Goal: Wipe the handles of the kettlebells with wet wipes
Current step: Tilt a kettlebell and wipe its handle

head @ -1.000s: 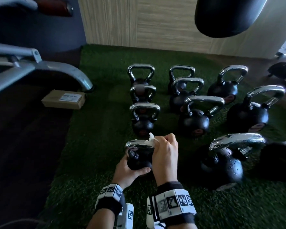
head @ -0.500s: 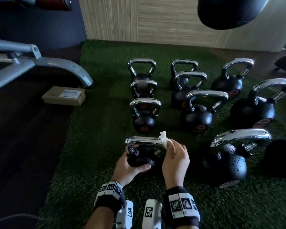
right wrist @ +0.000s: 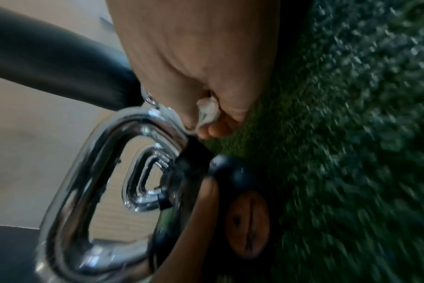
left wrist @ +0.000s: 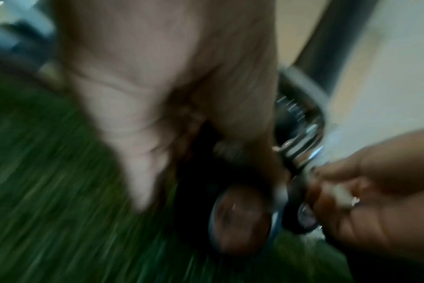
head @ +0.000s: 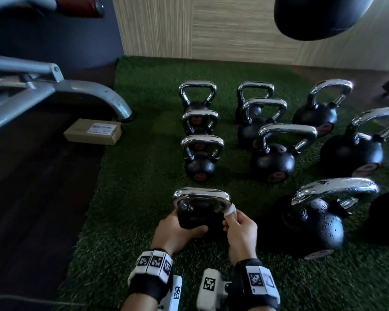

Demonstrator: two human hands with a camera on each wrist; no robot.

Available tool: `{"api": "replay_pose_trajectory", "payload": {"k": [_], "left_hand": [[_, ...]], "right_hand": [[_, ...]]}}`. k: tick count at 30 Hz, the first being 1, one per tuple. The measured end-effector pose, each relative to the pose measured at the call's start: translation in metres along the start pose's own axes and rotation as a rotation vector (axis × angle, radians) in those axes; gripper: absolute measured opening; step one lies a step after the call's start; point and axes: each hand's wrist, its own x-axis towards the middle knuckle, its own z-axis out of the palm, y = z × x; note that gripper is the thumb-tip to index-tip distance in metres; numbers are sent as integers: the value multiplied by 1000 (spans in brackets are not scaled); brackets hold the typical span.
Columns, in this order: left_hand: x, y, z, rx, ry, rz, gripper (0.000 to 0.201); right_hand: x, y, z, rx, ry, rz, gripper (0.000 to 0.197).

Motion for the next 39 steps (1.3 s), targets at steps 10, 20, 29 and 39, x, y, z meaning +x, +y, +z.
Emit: {"api": "replay_pose_trajectory", "payload": {"k": [10, 20, 29, 39], "left_hand": [[-34, 41, -1, -720, -350, -41, 31], [-43, 24, 19, -983, -455, -68, 40], [-30, 4, -44, -916, 178, 188, 19], [-27, 62, -21, -25, 659, 736, 20]], "right_hand": [[-13, -48, -60, -220, -436, -42, 31], [-13, -41, -51, -538, -352, -355, 62], [1, -25, -58, -525, -322, -254, 48], [7, 13, 4, -235, -204, -205, 24]]}}
